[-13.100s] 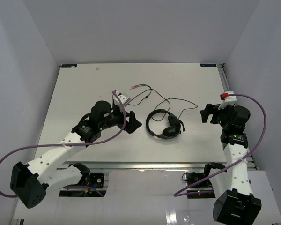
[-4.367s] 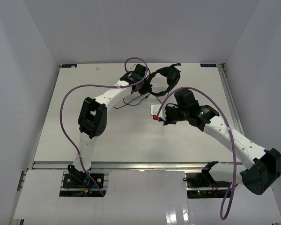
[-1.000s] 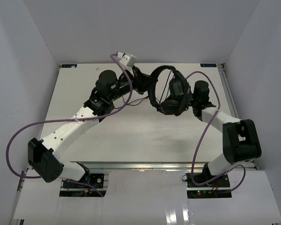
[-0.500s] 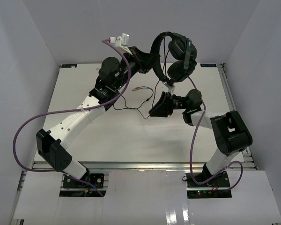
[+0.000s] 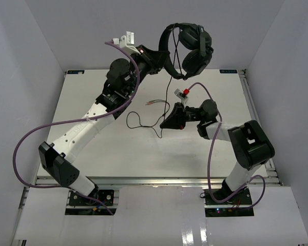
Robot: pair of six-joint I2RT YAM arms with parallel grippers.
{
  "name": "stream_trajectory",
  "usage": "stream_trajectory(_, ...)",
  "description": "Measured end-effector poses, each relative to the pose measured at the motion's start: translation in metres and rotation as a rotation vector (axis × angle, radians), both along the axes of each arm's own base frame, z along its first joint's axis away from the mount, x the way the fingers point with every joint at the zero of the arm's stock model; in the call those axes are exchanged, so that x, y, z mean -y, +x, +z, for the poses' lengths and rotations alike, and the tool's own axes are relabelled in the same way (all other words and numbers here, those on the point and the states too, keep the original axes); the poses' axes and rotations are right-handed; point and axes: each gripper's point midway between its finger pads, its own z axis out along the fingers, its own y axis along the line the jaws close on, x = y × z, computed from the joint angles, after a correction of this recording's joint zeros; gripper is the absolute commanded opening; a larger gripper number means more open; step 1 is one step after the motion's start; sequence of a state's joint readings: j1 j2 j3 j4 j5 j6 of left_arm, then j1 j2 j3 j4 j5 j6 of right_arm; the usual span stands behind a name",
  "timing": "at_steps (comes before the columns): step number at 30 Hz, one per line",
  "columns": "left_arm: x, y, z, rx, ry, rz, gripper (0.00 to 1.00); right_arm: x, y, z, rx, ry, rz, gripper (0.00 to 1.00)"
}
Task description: Wrap the headphones
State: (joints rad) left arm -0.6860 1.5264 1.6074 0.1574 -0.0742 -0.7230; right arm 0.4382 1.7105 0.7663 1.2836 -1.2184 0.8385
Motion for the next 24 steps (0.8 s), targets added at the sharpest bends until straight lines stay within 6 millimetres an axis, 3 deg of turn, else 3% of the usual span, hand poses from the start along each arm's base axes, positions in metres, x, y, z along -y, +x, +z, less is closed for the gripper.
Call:
stream_trajectory(5,-0.024,0.019,-0.001,-0.077,-0.027,0.171,0.0,-0.002,0.001,0.012,0.208,-0.008,-0.09,0.08)
stream_trajectory(9,-0.061,0.045,-0.01,-0.133,-0.02,0.384,0.0,0.003,-0.008,0.027,0.432,-0.061,-0.185,0.08)
stream_trajectory(13,-0.112,0.077,-0.043,-0.217,0.043,0.537,0.0,0.02,-0.01,0.027,0.6,-0.148,-0.252,0.08)
stream_trajectory(17,-0.161,0.098,-0.097,-0.354,0.128,0.633,0.0,0.033,0.0,0.01,0.676,-0.257,-0.304,0.08)
stream_trajectory(20,-0.176,0.101,-0.121,-0.414,0.174,0.653,0.0,0.04,0.005,-0.006,0.69,-0.33,-0.317,0.08)
stream_trajectory(24,-0.177,0.1,-0.129,-0.44,0.195,0.626,0.0,0.048,0.008,-0.019,0.702,-0.397,-0.325,0.08)
